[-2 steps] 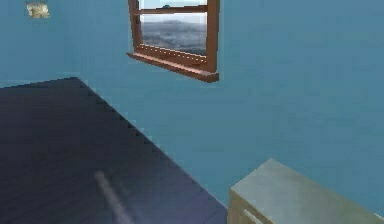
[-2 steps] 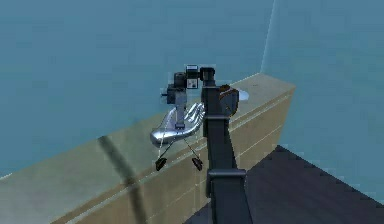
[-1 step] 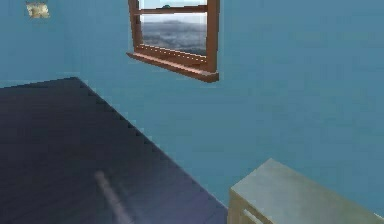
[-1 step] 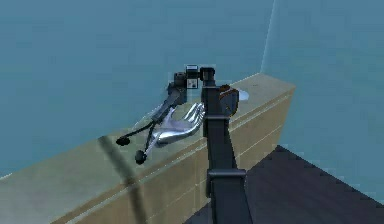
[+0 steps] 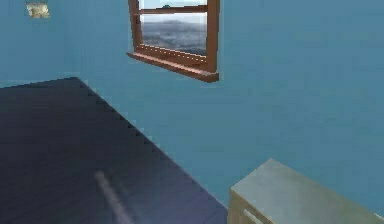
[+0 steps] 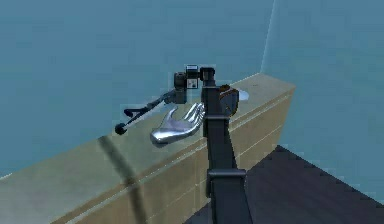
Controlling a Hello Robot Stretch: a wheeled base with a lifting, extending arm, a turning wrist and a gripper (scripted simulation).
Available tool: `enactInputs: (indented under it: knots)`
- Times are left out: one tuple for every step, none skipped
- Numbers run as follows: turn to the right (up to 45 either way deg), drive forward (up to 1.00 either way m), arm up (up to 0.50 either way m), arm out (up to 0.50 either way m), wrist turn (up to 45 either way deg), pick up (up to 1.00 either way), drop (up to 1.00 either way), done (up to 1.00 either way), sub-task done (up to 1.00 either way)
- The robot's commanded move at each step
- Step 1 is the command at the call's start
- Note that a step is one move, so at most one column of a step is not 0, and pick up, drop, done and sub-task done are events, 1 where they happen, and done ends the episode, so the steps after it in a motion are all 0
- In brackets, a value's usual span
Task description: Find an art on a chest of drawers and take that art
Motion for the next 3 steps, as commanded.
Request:
enactInputs:
  knots:
    - [0.0, 0.0, 0.0, 0.0, 45.0, 0.0, 0.0, 0.0, 0.0]
    - [0.0, 0.0, 0.0, 0.0, 6.0, 0.0, 0.0, 0.0, 0.0]
    - [0.0, 0.0, -0.3, 0.0, 0.0, 0.0, 0.0, 0.0, 0.0]
